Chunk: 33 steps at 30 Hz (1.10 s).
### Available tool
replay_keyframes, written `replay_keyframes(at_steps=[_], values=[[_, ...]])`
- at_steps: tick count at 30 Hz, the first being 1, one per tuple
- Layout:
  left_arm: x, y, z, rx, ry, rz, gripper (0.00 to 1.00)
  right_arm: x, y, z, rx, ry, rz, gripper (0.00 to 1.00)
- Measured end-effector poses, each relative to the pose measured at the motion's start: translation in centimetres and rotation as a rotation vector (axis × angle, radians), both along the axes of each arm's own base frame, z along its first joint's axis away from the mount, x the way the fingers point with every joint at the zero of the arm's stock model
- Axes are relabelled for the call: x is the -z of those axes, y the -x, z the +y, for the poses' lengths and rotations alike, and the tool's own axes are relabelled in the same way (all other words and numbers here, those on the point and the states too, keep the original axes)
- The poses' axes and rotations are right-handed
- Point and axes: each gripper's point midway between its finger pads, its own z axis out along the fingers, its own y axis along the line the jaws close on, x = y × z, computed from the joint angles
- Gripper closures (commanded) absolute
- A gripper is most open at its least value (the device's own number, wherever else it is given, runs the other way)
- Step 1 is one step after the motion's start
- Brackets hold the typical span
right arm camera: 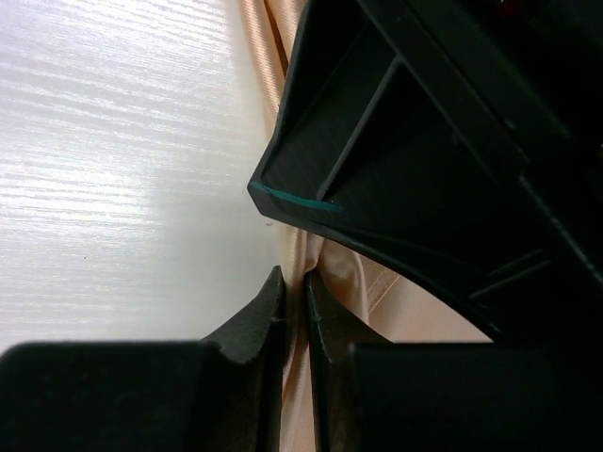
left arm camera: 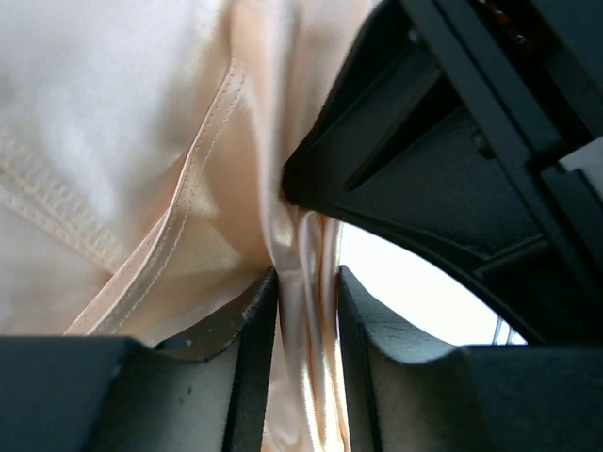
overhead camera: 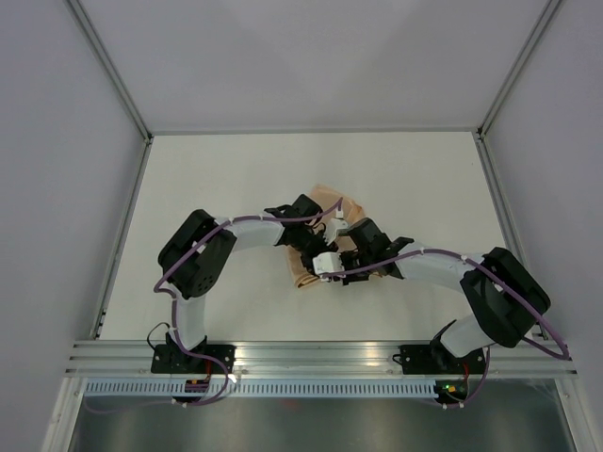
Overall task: Fold the napkin, place the utensils inside, and roll it up
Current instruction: Roll the napkin with the utensil
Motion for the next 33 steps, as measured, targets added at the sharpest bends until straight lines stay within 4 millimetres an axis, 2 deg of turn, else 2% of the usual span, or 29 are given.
replay_keyframes(at_steps=[12,21,29,33], values=[[-0.2,-1.3,0.9,-0.119,0.015,0.066,0.57,0.0,-0.3,0.2,0.026,0.007,0.029,0.99],[-0.6,-1.6,0.7,-0.143,0.039,0.037,0.53,0.0,-0.3,0.2,0.037,0.003,0.033,1.0],[-1.8,-2.4,0.3,-0.156,0.082,-0.003,0.53,0.0,-0.4,0.2,0.054,-0.003,0.038,1.0],[-1.7,-2.8,0.4,-0.178,0.078,-0.022,0.53,0.0,-0.5,0.3,0.06,-0.006,0.037,1.0]])
